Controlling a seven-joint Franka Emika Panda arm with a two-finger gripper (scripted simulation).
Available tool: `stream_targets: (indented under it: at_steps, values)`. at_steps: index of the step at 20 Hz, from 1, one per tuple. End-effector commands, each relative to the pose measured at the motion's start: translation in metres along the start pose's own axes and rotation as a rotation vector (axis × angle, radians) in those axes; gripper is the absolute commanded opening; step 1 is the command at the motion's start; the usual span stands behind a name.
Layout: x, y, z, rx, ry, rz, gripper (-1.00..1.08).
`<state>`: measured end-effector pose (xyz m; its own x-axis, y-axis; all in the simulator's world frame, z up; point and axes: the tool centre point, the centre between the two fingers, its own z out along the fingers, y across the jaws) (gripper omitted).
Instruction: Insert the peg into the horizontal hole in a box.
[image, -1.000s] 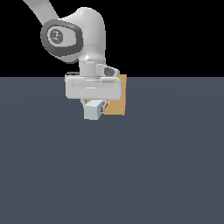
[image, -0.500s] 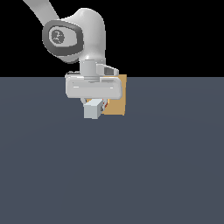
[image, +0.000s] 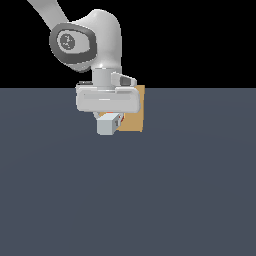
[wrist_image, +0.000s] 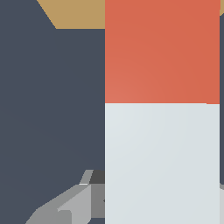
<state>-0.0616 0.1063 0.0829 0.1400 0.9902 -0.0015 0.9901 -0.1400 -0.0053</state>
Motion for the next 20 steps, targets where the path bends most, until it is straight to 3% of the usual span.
stream_targets:
  at_steps: [1,13,20]
  values:
    - [0.007,0.001,-0.002,-0.004,0.002,-0.001,-1.00]
    - [0.091,0.001,-0.004,-0.007,0.003,-0.001,-1.00]
    - [0.112,0.002,-0.004,-0.008,0.003,-0.001,-1.00]
